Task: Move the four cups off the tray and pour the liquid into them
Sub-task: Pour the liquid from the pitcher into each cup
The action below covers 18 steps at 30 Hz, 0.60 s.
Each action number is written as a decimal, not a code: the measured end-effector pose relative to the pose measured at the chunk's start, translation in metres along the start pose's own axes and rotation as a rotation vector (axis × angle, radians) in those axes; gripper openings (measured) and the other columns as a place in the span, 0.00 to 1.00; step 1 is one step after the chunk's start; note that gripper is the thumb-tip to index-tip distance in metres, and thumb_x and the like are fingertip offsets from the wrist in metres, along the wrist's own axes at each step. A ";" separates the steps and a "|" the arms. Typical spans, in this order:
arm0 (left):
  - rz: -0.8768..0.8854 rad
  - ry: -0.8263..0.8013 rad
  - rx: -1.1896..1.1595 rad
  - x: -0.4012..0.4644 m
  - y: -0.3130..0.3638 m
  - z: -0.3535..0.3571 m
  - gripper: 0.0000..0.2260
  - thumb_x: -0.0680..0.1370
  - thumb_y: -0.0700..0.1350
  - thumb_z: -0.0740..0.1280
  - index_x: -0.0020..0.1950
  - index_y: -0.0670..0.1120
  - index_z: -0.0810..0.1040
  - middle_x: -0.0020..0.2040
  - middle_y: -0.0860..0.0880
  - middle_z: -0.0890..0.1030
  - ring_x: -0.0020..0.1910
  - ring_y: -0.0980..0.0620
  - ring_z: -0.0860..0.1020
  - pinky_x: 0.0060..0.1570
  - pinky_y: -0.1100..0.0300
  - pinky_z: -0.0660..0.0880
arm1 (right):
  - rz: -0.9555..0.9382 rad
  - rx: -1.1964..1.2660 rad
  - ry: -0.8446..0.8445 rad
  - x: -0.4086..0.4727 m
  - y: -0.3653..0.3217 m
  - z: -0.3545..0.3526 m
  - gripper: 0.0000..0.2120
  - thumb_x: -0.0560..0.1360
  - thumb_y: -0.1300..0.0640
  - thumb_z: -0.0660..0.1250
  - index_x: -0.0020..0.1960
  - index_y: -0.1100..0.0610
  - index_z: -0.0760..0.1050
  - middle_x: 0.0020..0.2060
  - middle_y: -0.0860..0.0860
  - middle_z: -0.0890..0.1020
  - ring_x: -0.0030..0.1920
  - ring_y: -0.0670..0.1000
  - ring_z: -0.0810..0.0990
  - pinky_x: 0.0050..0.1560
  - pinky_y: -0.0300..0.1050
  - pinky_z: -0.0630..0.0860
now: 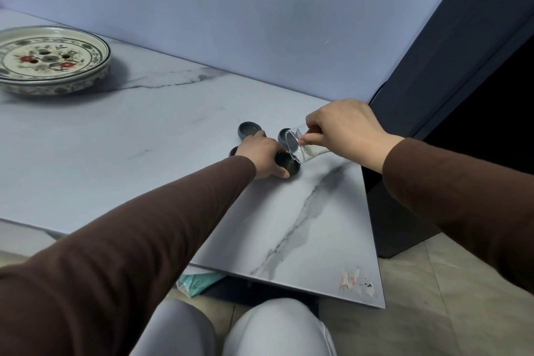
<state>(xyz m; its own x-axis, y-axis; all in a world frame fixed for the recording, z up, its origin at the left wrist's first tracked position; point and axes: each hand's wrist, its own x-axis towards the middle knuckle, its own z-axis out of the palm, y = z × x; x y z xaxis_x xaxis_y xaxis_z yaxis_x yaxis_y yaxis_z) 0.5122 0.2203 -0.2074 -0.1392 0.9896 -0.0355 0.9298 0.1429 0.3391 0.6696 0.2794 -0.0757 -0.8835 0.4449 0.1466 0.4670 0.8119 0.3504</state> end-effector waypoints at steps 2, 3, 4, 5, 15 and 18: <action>0.002 0.001 0.000 0.000 0.000 0.000 0.27 0.69 0.65 0.71 0.64 0.56 0.78 0.56 0.51 0.82 0.59 0.47 0.70 0.55 0.51 0.70 | -0.007 -0.016 0.001 0.000 0.000 -0.002 0.22 0.74 0.36 0.67 0.33 0.51 0.66 0.30 0.47 0.73 0.35 0.54 0.70 0.28 0.42 0.52; 0.001 0.001 -0.001 0.000 0.000 0.000 0.26 0.69 0.65 0.71 0.64 0.56 0.78 0.56 0.51 0.82 0.60 0.47 0.70 0.55 0.51 0.70 | -0.010 -0.023 0.001 0.000 -0.001 -0.002 0.22 0.74 0.36 0.67 0.34 0.51 0.67 0.30 0.47 0.73 0.35 0.54 0.70 0.29 0.42 0.53; 0.000 0.001 -0.004 -0.001 0.000 0.000 0.26 0.69 0.65 0.71 0.64 0.56 0.78 0.56 0.51 0.82 0.60 0.47 0.70 0.55 0.51 0.70 | -0.013 -0.030 0.001 0.000 -0.001 -0.003 0.22 0.74 0.37 0.67 0.34 0.51 0.67 0.30 0.47 0.72 0.35 0.54 0.70 0.29 0.43 0.53; -0.003 0.000 -0.008 -0.001 0.000 0.000 0.27 0.69 0.65 0.71 0.64 0.56 0.78 0.55 0.50 0.81 0.60 0.47 0.70 0.56 0.51 0.70 | -0.015 -0.037 0.002 0.001 -0.002 -0.003 0.22 0.74 0.37 0.67 0.34 0.51 0.67 0.30 0.47 0.72 0.35 0.54 0.70 0.29 0.43 0.53; -0.017 -0.001 -0.006 0.000 0.001 0.000 0.27 0.68 0.66 0.71 0.64 0.56 0.78 0.56 0.49 0.81 0.60 0.46 0.70 0.55 0.52 0.70 | -0.102 -0.161 0.015 0.000 -0.010 -0.006 0.18 0.76 0.37 0.64 0.40 0.51 0.76 0.37 0.49 0.80 0.38 0.54 0.76 0.30 0.43 0.53; -0.021 0.002 -0.018 0.000 0.000 0.000 0.27 0.68 0.66 0.71 0.64 0.57 0.77 0.55 0.48 0.81 0.60 0.46 0.70 0.54 0.52 0.70 | -0.121 -0.183 0.020 0.000 -0.011 -0.008 0.17 0.77 0.38 0.63 0.40 0.50 0.75 0.37 0.49 0.80 0.40 0.54 0.77 0.29 0.43 0.51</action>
<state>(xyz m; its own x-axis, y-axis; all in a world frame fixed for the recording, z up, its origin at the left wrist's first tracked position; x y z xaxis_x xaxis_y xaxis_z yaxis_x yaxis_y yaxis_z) 0.5127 0.2206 -0.2074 -0.1594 0.9864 -0.0410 0.9202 0.1635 0.3556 0.6643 0.2677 -0.0726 -0.9343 0.3388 0.1111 0.3443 0.7762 0.5282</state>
